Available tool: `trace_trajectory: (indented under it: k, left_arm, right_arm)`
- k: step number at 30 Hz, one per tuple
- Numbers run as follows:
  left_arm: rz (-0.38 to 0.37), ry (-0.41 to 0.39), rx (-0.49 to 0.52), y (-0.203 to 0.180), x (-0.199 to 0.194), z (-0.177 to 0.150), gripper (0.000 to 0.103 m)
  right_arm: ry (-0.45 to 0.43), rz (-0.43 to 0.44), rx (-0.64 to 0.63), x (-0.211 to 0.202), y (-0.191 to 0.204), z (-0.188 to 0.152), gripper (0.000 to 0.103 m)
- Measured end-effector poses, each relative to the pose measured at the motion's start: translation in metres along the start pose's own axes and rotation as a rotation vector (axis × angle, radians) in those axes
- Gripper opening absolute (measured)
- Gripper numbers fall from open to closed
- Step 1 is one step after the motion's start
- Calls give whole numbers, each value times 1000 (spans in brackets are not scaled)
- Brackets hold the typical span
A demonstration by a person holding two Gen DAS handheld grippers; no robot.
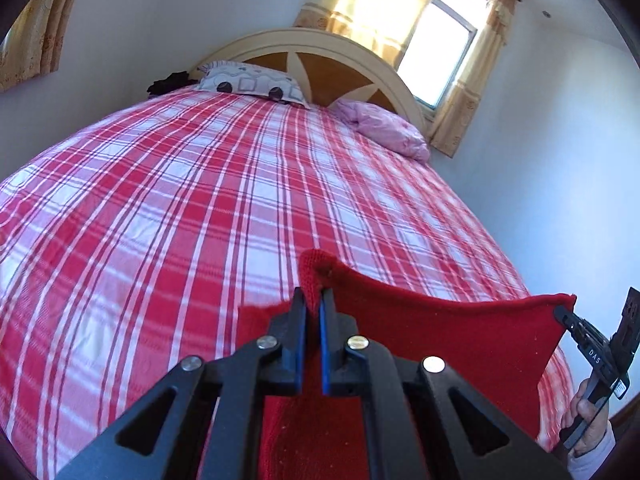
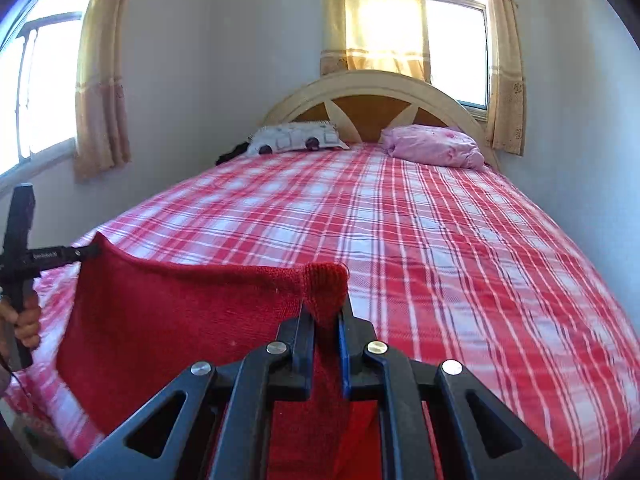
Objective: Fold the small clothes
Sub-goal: 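Grasp the hem with the right gripper too and fold it toward the collar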
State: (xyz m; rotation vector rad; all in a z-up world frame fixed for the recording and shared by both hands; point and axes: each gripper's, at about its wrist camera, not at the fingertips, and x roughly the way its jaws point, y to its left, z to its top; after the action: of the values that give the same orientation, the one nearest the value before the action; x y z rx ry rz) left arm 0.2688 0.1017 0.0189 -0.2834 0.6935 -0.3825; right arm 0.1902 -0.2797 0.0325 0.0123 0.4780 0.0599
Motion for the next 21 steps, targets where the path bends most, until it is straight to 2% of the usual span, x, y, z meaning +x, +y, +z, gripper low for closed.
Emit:
trace_trajectory:
  k: [3, 7, 12, 17, 18, 19, 20, 21]
  left_arm:
    - [37, 25, -11, 2, 36, 2, 6]
    - [110, 96, 9, 5, 82, -5, 6]
    - [176, 215, 12, 13, 122, -20, 6]
    - [249, 248, 54, 6, 125, -16, 19]
    - [258, 265, 68, 4, 122, -14, 24]
    - [266, 275, 80, 4, 117, -13, 33]
    - [272, 276, 91, 3, 110, -11, 38]
    - [271, 258, 96, 4, 98, -9, 47]
  right_arm:
    - [43, -48, -17, 43, -4, 2, 9]
    - [139, -107, -16, 99, -11, -17, 9]
    - [239, -148, -18, 134, -17, -39, 9]
    - [393, -190, -37, 155, -19, -51, 9]
    - [404, -182, -20, 156, -22, -52, 9]
    - [398, -162, 20, 150, -29, -50, 11]
    - [388, -150, 55, 143, -35, -47, 13]
    - [356, -142, 110, 127, -43, -44, 13]
